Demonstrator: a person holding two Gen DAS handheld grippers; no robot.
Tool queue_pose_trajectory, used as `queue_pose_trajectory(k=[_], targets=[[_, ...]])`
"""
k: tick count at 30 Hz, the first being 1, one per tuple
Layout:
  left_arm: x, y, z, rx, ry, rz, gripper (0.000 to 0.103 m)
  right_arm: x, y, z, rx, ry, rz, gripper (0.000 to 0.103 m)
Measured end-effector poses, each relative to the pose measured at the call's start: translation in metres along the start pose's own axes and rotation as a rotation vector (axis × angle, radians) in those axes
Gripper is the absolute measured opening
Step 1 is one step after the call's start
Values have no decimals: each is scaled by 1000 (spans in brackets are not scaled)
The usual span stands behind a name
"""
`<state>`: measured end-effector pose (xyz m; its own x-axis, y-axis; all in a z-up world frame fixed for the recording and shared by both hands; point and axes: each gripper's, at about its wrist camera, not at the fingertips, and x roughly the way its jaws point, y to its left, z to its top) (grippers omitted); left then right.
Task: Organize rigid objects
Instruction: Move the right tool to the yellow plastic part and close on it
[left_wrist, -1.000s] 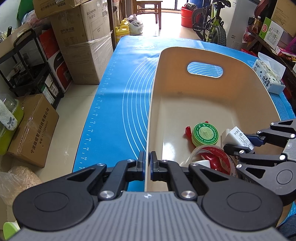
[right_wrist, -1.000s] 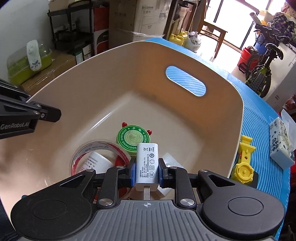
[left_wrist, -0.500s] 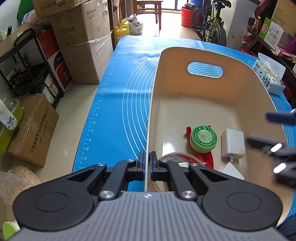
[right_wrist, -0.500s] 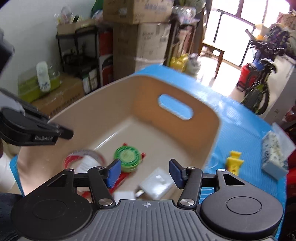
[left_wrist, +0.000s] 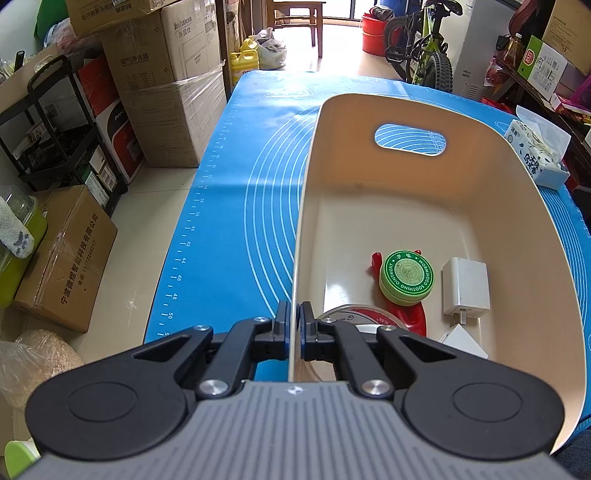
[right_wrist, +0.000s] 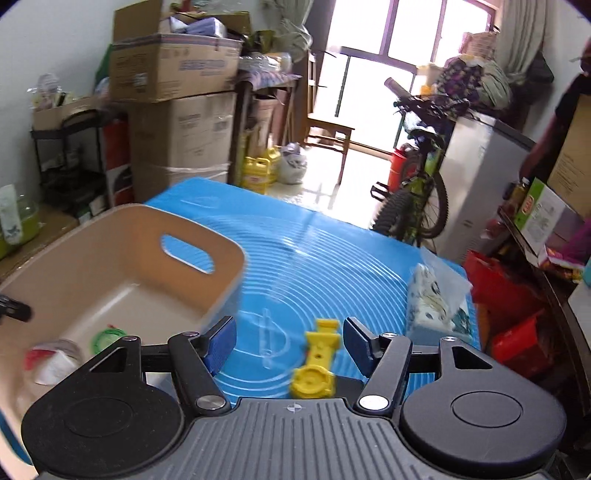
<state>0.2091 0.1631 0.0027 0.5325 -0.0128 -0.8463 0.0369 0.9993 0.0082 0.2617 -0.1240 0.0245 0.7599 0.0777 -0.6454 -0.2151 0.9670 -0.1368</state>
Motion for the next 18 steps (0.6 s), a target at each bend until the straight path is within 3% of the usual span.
queue_pose_trajectory(k=[6, 18], targets=[[0, -1, 0, -4, 1, -1, 6, 47, -18, -30, 37, 96, -21, 73], [1, 0, -1, -1, 1, 0, 6, 97, -7, -56, -49, 134, -76, 73]])
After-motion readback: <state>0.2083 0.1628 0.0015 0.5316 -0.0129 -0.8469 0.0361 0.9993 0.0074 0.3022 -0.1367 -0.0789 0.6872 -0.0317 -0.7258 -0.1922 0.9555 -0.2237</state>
